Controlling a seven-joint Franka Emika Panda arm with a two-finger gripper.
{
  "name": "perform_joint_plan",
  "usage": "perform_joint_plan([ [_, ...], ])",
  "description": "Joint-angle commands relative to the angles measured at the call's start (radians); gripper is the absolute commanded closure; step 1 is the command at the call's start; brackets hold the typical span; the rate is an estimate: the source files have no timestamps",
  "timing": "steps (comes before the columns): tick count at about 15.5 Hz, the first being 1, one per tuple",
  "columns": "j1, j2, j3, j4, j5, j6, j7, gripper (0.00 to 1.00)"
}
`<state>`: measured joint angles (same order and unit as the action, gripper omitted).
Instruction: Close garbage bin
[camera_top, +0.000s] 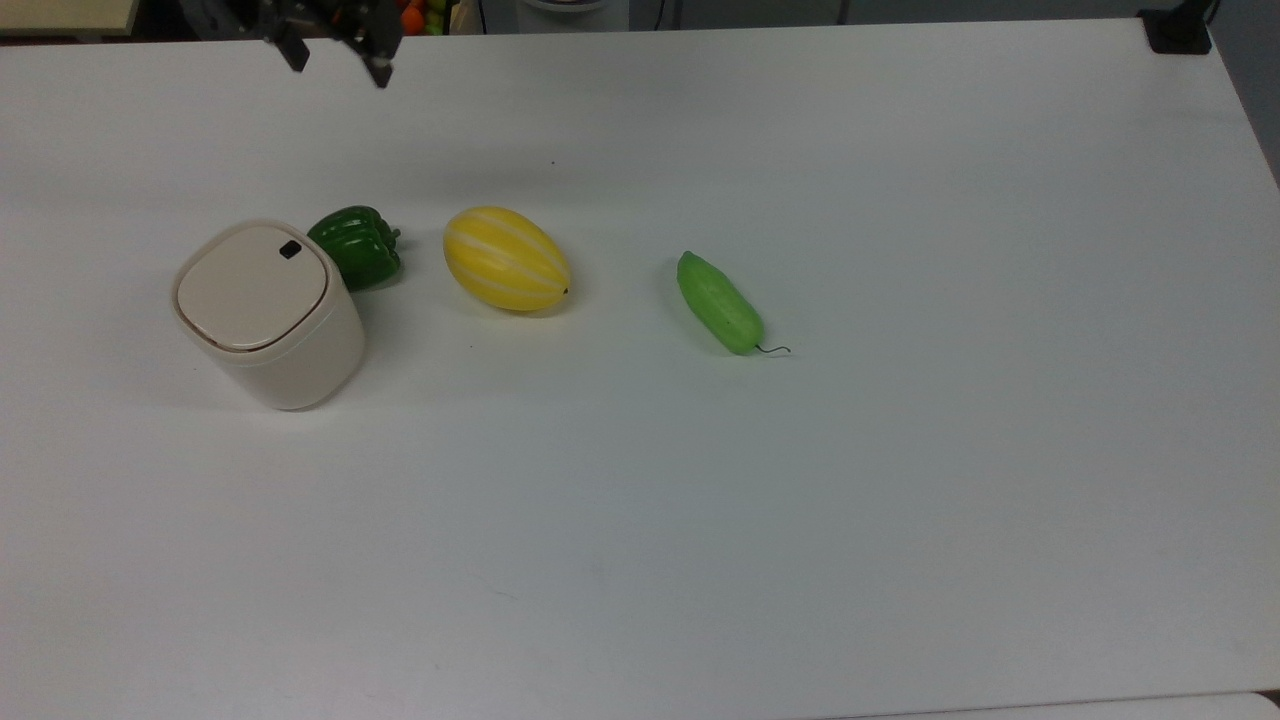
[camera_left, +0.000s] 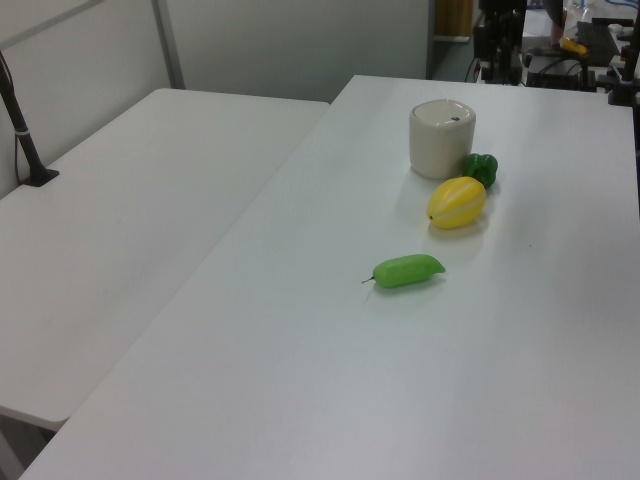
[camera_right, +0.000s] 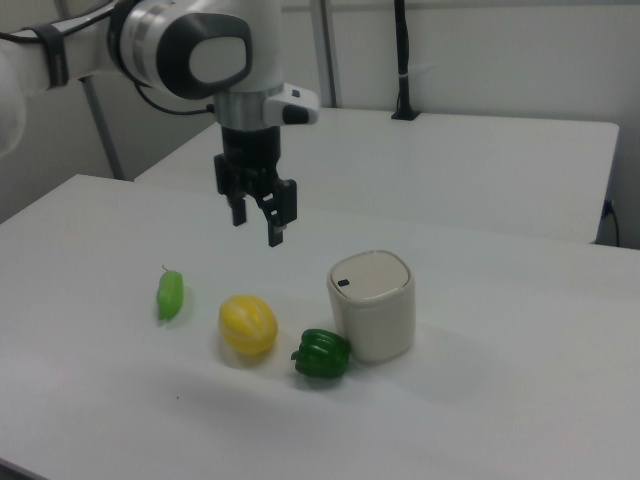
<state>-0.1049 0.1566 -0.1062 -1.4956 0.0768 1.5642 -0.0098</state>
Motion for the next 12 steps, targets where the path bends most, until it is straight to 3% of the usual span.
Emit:
perform_joint_plan([
  [1,0.048,-0.104,-0.007,-0.124,0.0,-0.007,-0.032,0.0],
  [4,0.071,-0.212,-0.007,-0.245,-0.032,0.023,-0.032,0.0],
  [8,0.079,-0.293,-0.007,-0.327,-0.049,0.025,-0.03,0.0],
  [12,0.068,-0.307,-0.007,-0.319,-0.051,0.031,-0.019,0.0],
])
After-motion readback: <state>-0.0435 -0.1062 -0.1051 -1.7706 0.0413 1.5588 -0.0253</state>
